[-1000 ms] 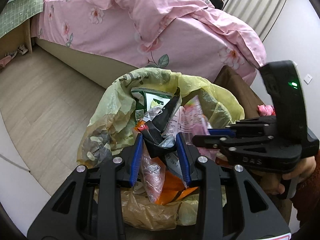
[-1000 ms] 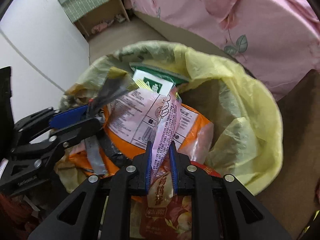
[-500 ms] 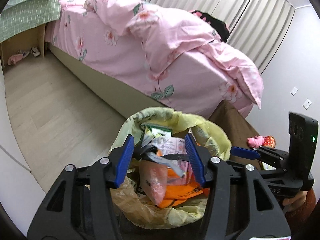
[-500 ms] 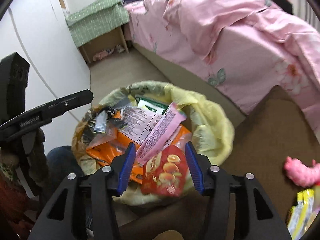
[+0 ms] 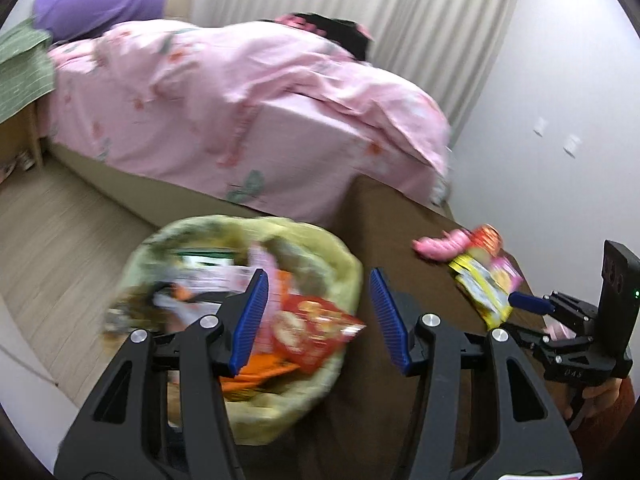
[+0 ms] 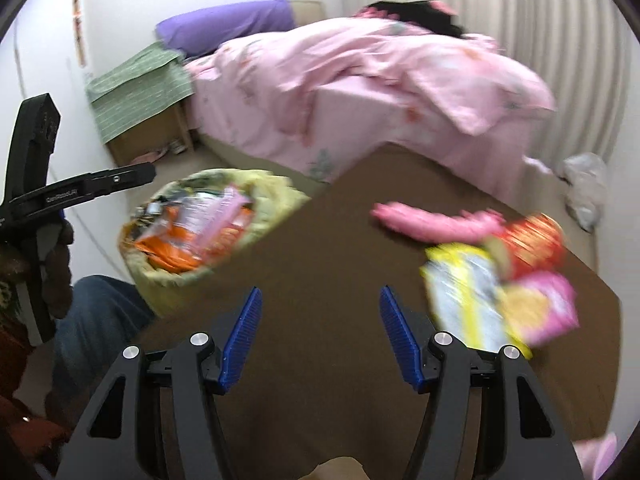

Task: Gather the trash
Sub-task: 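Move both tools back to the table and grasp the red paper cup with the left tool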

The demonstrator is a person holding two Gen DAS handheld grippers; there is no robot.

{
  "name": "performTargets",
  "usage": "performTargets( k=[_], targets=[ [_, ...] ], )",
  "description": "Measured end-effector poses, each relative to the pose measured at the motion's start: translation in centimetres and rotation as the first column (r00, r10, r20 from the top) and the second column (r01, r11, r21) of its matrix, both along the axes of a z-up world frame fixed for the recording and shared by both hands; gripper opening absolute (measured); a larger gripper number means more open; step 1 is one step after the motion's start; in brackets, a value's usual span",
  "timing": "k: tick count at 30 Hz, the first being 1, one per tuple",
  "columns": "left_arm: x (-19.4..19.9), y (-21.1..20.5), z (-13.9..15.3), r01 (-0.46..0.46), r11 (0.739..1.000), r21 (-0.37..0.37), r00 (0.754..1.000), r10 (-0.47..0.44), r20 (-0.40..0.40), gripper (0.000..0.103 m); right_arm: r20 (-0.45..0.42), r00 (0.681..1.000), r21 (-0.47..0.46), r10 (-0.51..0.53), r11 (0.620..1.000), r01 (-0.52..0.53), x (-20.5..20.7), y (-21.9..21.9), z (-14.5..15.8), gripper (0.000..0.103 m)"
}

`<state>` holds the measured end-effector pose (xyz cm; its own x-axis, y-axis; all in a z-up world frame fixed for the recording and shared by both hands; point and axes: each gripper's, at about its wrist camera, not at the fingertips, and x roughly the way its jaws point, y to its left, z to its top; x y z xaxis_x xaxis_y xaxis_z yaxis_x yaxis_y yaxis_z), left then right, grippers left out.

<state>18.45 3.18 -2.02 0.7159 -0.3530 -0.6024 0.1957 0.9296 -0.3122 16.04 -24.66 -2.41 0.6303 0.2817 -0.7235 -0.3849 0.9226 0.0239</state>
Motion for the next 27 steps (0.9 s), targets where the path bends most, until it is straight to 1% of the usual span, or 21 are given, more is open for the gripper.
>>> performTargets(
  k=[1,4,8,12,14,15,18,20,22,23,24,25,26,27],
  targets=[
    [0.0,-1.2,0.1,0.027,1.000,0.005,1.000,-0.027,0.000,0.050,0.008,0.999,-0.005,-0.035,0.999,0.035,-0.7,-1.5,0.0,0.058],
    [0.1,-4.4,0.0,0.100,0.995,0.018,0.995,-0.100,-0.002,0.050,0.005,0.997,-0.003,-0.080,0.997,0.080,-1.5,-4.2,-0.5,0.058],
    [0.5,-8.6,-0.1,0.188,0.982,0.030,0.982,-0.188,0.001,0.050,-0.032,0.989,0.031,-0.147,0.988,0.148,-2.2,-7.8,-1.5,0.058],
    [1.6,-13.4,-0.7,0.303,0.952,0.046,0.953,-0.303,-0.002,0.050,-0.015,0.980,0.037,-0.200,0.979,0.201,-3.0,-10.2,-2.6,0.058],
    [2.7,-15.8,-1.3,0.342,0.938,0.052,0.940,-0.341,-0.027,0.050,-0.004,0.972,0.030,-0.233,0.972,0.233,-3.5,-11.0,-3.0,0.058],
    [3.6,-17.3,-1.9,0.352,0.935,0.031,0.935,-0.350,-0.058,0.050,0.002,0.967,0.025,-0.255,0.967,0.255,-3.6,-11.5,-3.2,0.058],
    [5.2,-19.8,-3.0,0.348,0.936,-0.050,0.928,-0.351,-0.122,0.051,0.029,0.944,0.021,-0.330,0.944,0.329,-4.0,-13.4,-3.3,0.058],
    [6.2,-21.8,-3.5,0.342,0.937,-0.069,0.926,-0.348,-0.145,0.053,0.044,0.930,0.022,-0.365,0.931,0.364,-4.1,-14.5,-3.3,0.058],
    [7.2,-24.2,-3.4,0.354,0.934,-0.035,0.926,-0.356,-0.125,0.053,0.047,0.920,0.025,-0.389,0.921,0.388,-4.2,-15.6,-3.4,0.058],
    [7.5,-25.1,-3.2,0.365,0.931,-0.012,0.926,-0.364,-0.103,0.053,0.045,0.919,0.029,-0.392,0.920,0.391,-4.1,-16.0,-3.5,0.058],
    [8.2,-26.7,-2.7,0.386,0.922,0.029,0.921,-0.384,-0.064,0.053,0.038,0.919,0.037,-0.392,0.920,0.390,-4.1,-16.4,-3.7,0.058],
    [8.6,-27.6,-2.4,0.407,0.912,0.049,0.913,-0.405,-0.047,0.053,0.029,0.922,0.046,-0.387,0.922,0.385,-4.0,-16.6,-3.9,0.058],
    [9.4,-29.2,-2.0,0.449,0.890,0.079,0.893,-0.448,-0.031,0.054,0.022,0.924,0.053,-0.381,0.924,0.380,-3.9,-16.8,-4.1,0.058],
    [9.8,-30.1,-1.9,0.476,0.873,0.101,0.879,-0.476,-0.028,0.054,0.017,0.926,0.055,-0.377,0.925,0.375,-3.9,-16.8,-4.2,0.058]
  ],
)
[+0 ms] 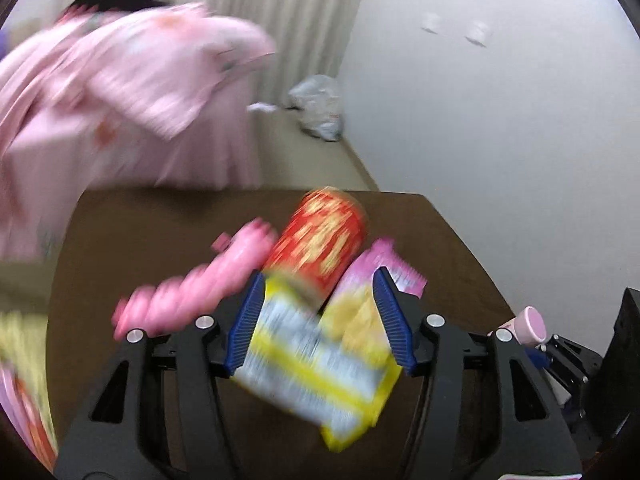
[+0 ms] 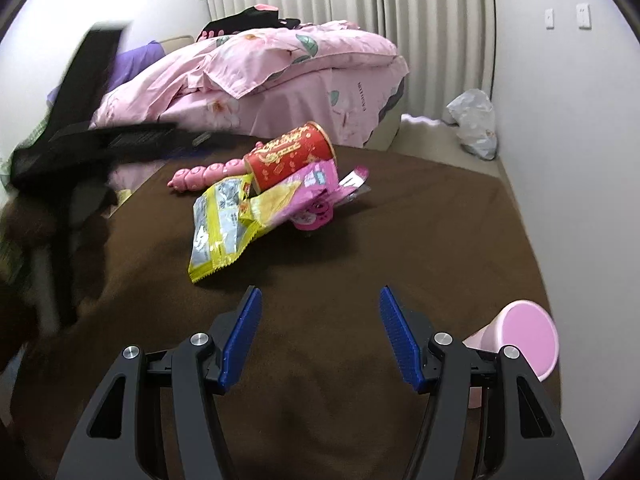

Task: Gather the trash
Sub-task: 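Move both tools back to the table and grasp the red paper cup with the left tool, then grasp the pink card with the right tool while the left tool holds the red cup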

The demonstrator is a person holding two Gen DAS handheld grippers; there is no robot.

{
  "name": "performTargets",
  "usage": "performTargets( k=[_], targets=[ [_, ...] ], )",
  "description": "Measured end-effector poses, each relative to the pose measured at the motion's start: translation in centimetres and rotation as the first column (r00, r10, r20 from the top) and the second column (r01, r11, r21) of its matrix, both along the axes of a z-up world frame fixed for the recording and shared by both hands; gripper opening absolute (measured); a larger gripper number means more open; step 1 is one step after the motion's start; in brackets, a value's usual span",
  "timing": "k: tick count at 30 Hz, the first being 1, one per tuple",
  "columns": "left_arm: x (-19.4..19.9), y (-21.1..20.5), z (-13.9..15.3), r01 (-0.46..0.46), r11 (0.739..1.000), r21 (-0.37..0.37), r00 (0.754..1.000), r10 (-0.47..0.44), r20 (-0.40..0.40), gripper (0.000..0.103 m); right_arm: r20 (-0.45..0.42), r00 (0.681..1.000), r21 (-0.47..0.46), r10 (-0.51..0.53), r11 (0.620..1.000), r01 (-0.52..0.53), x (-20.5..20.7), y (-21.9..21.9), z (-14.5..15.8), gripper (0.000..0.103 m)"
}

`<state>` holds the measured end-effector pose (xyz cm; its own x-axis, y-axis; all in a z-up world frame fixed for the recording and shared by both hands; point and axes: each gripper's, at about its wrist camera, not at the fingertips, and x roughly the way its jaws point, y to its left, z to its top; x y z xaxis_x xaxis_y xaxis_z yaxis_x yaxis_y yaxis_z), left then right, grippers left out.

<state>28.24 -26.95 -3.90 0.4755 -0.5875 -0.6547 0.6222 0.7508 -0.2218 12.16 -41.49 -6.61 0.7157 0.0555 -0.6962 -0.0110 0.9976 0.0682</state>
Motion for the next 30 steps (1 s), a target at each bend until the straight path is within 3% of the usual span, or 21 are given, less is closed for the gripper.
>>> performTargets(
  k=[4,8,15,18,20,22,26,30],
  targets=[
    [2.2,-4.2,-0.8,0.060,0.985,0.161,0.995,-0.072,0.065,0.055,-0.007,1.000,-0.009,0.022,1.000,-0.022,-0.3,0.4,-0.6,0.058],
    [3.2,-5.8,-3.0,0.064,0.949,0.310,0.997,-0.074,0.020,0.055,-0.009,1.000,-0.005,0.029,1.000,-0.029,-0.4,0.2,-0.7,0.058],
    [0.2,0.8,-2.9,0.044,0.976,0.214,0.993,-0.018,-0.120,0.053,0.031,0.999,0.042,0.028,0.999,-0.029,1.8,-0.7,0.8,0.058],
    [-1.8,3.1,-2.6,0.027,0.980,0.199,0.992,-0.002,-0.127,0.053,0.023,1.000,-0.006,0.018,1.000,-0.018,3.9,-0.2,1.3,0.058],
    [-2.8,4.8,-2.4,0.004,0.989,0.150,0.989,0.018,-0.145,0.054,0.033,0.999,-0.026,0.011,1.000,-0.010,5.0,0.1,1.6,0.058],
    [-3.7,6.7,-2.1,-0.016,0.996,0.089,0.985,0.031,-0.171,0.054,0.035,0.999,-0.018,0.012,1.000,-0.012,6.2,0.1,1.7,0.058],
    [-5.4,9.0,-2.0,-0.058,0.996,0.065,0.983,0.069,-0.168,0.054,-0.015,1.000,0.023,-0.008,1.000,0.009,9.1,-0.4,0.7,0.058],
    [-6.5,11.2,-1.1,-0.114,0.993,-0.019,0.978,0.108,-0.177,0.054,-0.030,0.997,0.058,-0.077,0.995,0.079,11.9,-1.3,-0.4,0.055]
  ],
)
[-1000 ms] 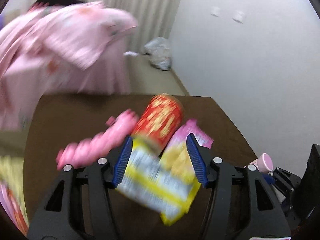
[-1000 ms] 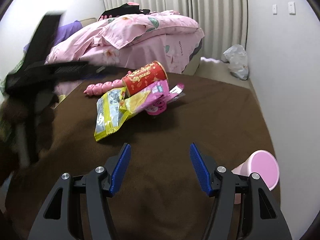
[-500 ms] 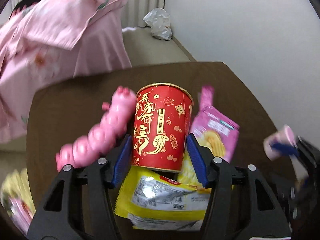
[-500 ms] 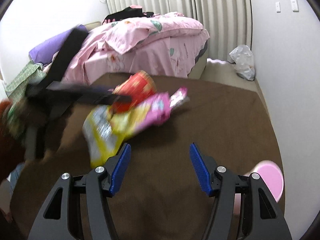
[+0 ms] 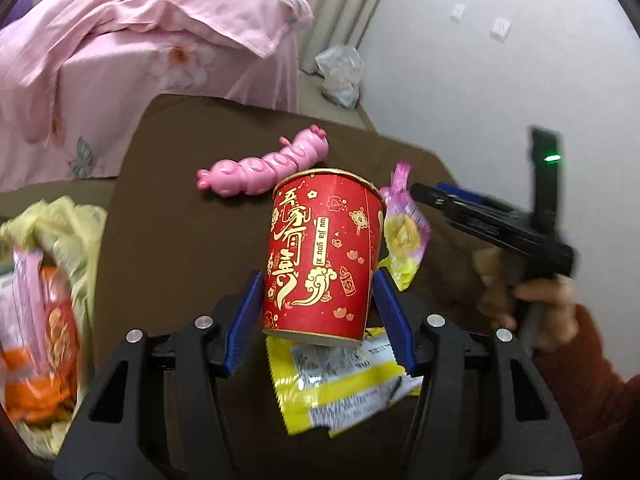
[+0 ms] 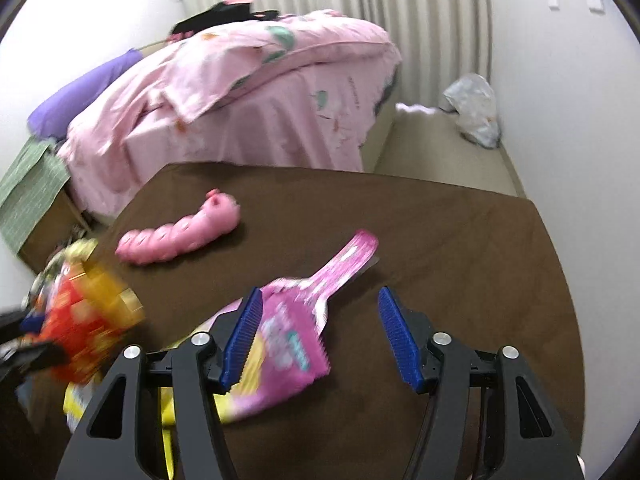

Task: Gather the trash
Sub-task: 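Grasp the pink card with the right tool while the left tool holds the red cup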

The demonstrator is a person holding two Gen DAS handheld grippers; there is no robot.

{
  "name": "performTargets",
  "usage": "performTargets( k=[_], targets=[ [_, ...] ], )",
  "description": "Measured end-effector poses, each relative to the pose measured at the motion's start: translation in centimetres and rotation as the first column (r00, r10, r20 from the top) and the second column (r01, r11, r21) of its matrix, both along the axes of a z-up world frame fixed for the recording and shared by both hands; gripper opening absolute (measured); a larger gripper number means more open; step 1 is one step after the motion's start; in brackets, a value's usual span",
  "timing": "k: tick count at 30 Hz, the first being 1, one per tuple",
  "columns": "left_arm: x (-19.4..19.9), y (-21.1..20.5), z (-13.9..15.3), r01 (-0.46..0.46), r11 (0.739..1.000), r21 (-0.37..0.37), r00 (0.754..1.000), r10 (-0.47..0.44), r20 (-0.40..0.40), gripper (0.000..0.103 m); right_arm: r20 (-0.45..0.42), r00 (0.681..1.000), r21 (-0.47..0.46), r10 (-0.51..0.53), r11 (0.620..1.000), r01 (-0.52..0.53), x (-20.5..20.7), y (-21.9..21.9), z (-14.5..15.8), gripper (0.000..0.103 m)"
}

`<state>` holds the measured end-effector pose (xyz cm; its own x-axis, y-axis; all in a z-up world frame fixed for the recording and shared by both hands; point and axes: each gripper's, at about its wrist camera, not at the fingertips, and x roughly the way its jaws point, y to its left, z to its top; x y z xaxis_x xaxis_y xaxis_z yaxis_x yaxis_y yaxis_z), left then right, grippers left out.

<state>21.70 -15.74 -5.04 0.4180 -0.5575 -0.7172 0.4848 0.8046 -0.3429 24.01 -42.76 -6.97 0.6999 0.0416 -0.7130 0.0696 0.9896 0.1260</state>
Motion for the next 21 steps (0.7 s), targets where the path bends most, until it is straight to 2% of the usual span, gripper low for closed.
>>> performTargets(
  k=[2,5,8,11,17,19,20,21],
  targets=[
    [-0.2,0.6,0.4,-0.012,1.000,-0.024,1.000,0.012,-0.001,0.054,0.008,0.999,-0.002,-0.031,1.000,0.031,0.8,-0.3,-0.2,0.051],
    [-0.9,1.3,0.8,-0.006,1.000,-0.018,1.000,0.006,0.010,0.054,-0.010,1.000,-0.009,-0.028,1.000,0.028,2.2,-0.6,-0.9,0.050],
    [-1.9,2.1,0.9,-0.019,1.000,0.011,0.999,0.018,0.043,0.054,-0.073,0.997,0.056,0.002,0.998,0.002,3.3,-0.9,-2.1,0.050],
    [-2.5,2.8,0.6,-0.037,0.999,0.031,0.998,0.035,0.061,0.054,-0.078,0.994,0.118,0.075,0.991,-0.066,2.6,0.1,-2.8,0.050],
    [-2.7,3.7,-0.8,-0.059,0.997,0.052,0.998,0.058,0.018,0.054,-0.083,0.988,-0.016,0.130,0.991,-0.132,0.9,3.3,-2.9,0.050],
    [-2.9,3.9,-1.1,-0.064,0.997,0.054,0.998,0.063,0.009,0.054,-0.062,0.990,-0.046,0.126,0.991,-0.129,0.4,3.7,-2.6,0.040],
    [-2.9,4.0,-1.2,-0.066,0.996,0.052,0.998,0.066,0.004,0.054,-0.054,0.991,-0.045,0.126,0.991,-0.129,0.2,3.8,-2.4,0.031],
    [-3.0,4.1,-1.2,-0.067,0.997,0.048,0.998,0.067,0.003,0.054,-0.047,0.990,-0.038,0.132,0.990,-0.134,-0.1,3.8,-2.2,0.031]
  ],
)
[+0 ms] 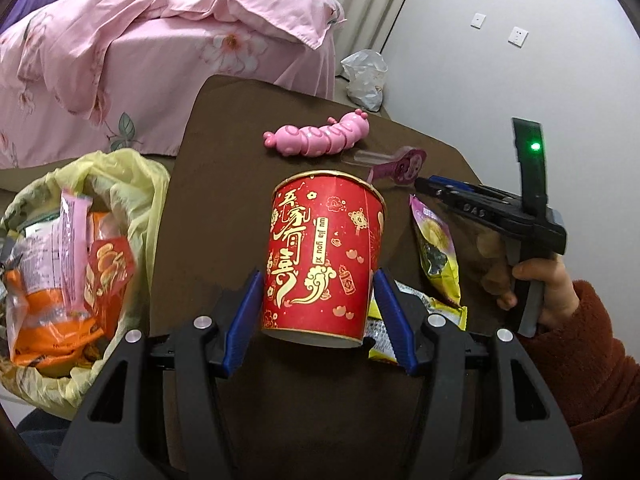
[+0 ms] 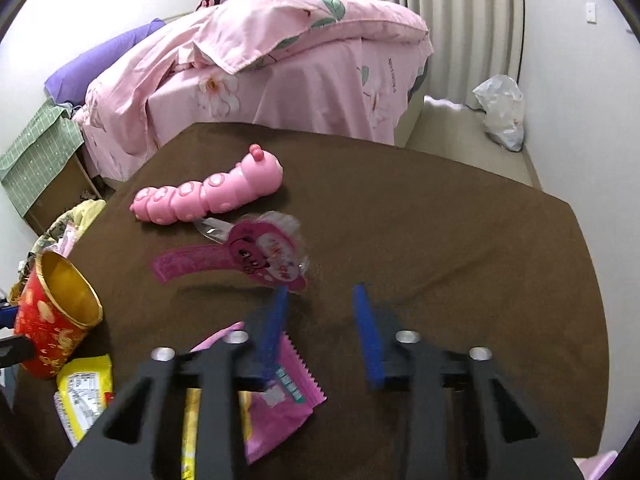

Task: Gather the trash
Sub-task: 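Grasp the pink card with the right tool while the left tool holds the red cup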

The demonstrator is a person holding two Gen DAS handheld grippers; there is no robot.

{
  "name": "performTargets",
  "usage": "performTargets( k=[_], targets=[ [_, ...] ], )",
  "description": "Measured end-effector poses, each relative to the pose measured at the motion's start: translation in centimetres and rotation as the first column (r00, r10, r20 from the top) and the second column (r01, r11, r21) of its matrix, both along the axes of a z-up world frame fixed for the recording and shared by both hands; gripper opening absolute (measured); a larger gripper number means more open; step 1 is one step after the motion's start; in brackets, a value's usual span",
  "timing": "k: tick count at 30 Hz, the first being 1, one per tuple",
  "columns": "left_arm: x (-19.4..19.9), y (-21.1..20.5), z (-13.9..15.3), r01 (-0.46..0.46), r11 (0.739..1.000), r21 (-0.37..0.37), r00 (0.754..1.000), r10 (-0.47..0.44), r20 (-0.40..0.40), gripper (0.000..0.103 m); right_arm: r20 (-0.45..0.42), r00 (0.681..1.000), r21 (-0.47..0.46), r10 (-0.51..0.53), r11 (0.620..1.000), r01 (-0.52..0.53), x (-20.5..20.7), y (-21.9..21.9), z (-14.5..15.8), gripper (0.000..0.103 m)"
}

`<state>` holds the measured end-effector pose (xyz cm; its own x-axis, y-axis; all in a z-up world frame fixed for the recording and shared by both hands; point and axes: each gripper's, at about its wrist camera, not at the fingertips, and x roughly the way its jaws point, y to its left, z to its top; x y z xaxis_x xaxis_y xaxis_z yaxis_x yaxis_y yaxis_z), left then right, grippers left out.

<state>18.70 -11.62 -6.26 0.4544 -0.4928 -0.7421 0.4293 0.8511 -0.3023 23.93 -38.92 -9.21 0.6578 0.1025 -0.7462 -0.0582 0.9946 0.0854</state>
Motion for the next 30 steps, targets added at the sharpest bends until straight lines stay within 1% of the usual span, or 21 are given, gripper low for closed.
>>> performTargets(
  k=[3,5,8,9,11,16,17,20,22,24,27,30],
  targets=[
    [-0.5,0.2,0.0,-0.005,1.000,0.002,1.000,0.005,-0.003,0.054,0.011,0.999,0.012,0.052,0.999,-0.052,0.0,0.4,0.6,0.031],
    [-0.6,0.3,0.1,-0.010,1.000,0.007,1.000,0.010,-0.003,0.054,0.030,0.997,0.035,0.064,0.997,-0.065,0.3,0.5,1.0,0.032],
    [-0.8,0.7,0.1,-0.019,1.000,0.012,1.000,0.019,0.001,0.054,0.084,0.995,0.118,0.052,0.991,-0.062,1.3,-0.1,1.5,0.049],
    [-0.9,0.8,0.1,-0.022,1.000,0.009,1.000,0.022,0.000,0.054,0.093,0.995,0.125,0.045,0.990,-0.057,1.8,-0.2,1.6,0.049],
    [-0.9,1.0,0.2,-0.023,1.000,0.008,1.000,0.023,0.000,0.054,0.080,0.995,0.101,0.059,0.993,-0.067,3.1,0.0,1.1,0.049],
    [-0.8,1.8,0.5,-0.036,0.999,-0.010,0.999,0.036,0.014,0.054,0.020,0.987,-0.024,0.159,0.987,-0.158,5.0,1.3,-0.1,0.049],
    [-0.7,2.1,0.5,-0.042,0.999,-0.015,0.999,0.042,0.014,0.054,0.025,0.984,-0.022,0.176,0.984,-0.176,5.2,1.3,-0.1,0.049],
    [-0.5,2.3,0.2,-0.049,0.999,-0.019,0.999,0.050,0.007,0.055,0.015,0.989,-0.012,0.148,0.989,-0.148,5.5,0.9,0.1,0.049],
    [-0.5,2.2,0.0,-0.045,0.999,-0.026,0.999,0.045,0.001,0.055,0.008,0.989,0.021,0.148,0.989,-0.148,5.4,0.7,0.1,0.037],
    [-0.6,2.0,-0.1,-0.035,0.999,-0.023,0.999,0.035,-0.002,0.056,0.005,0.990,0.020,0.141,0.990,-0.141,4.9,0.7,0.3,0.026],
    [-0.8,1.8,0.0,-0.023,1.000,-0.021,1.000,0.022,-0.010,0.056,-0.014,0.987,0.051,0.160,0.986,-0.159,3.6,0.9,0.4,0.021],
    [-0.9,1.9,0.4,-0.012,0.999,-0.040,1.000,0.012,-0.015,0.061,-0.045,0.978,0.087,0.203,0.976,-0.198,1.8,1.2,0.6,0.021]
  ],
)
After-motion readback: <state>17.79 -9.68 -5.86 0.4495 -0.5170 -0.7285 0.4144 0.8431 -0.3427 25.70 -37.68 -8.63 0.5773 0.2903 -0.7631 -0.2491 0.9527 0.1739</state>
